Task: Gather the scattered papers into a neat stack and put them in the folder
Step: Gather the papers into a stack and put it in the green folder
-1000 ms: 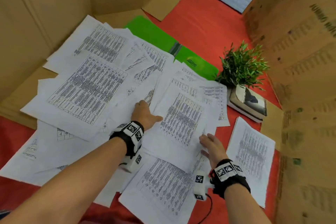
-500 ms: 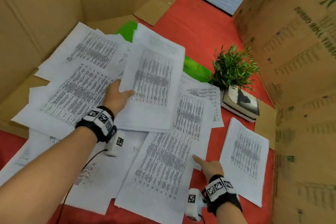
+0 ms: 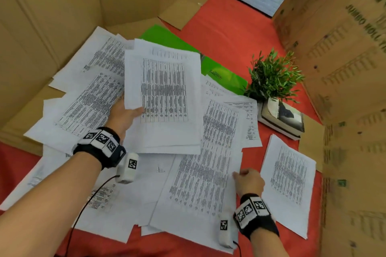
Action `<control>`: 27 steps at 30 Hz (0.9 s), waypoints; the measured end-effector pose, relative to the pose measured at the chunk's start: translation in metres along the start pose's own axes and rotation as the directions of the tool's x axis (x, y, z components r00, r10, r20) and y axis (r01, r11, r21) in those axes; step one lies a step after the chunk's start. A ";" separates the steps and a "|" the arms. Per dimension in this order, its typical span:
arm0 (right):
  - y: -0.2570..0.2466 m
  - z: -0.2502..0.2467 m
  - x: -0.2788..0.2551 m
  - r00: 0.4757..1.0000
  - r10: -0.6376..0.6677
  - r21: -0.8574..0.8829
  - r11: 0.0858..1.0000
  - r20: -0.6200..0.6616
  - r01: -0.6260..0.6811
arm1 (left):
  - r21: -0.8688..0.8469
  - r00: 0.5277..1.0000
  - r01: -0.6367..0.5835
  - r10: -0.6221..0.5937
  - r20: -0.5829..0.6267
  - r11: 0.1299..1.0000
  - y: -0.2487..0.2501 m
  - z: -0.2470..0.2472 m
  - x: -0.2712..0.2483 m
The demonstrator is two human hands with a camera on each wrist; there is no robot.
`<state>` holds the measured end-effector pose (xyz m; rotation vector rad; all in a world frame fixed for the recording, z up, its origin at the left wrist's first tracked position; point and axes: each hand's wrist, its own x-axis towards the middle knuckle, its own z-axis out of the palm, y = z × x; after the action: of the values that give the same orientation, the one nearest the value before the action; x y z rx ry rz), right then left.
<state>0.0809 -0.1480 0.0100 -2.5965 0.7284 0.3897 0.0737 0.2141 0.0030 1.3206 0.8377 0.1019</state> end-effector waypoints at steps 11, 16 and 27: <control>-0.020 -0.028 0.052 0.969 -0.145 -0.062 0.989 -0.199 0.135 | 0.043 0.985 0.057 -0.049 -0.168 0.997 0.000 -0.022 0.022; -0.032 -0.006 0.080 0.993 -0.064 0.317 0.948 0.094 0.031 | 0.143 0.997 0.067 -0.070 0.019 0.988 0.006 0.003 0.010; -0.034 0.027 0.064 0.954 -0.245 0.456 0.878 0.172 0.144 | 0.423 0.963 -0.133 0.016 0.270 0.896 -0.020 0.082 -0.021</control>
<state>0.1481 -0.1370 -0.0274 -2.1276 0.4092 0.3954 0.0994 0.1316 -0.0037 1.7483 0.6000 -0.2114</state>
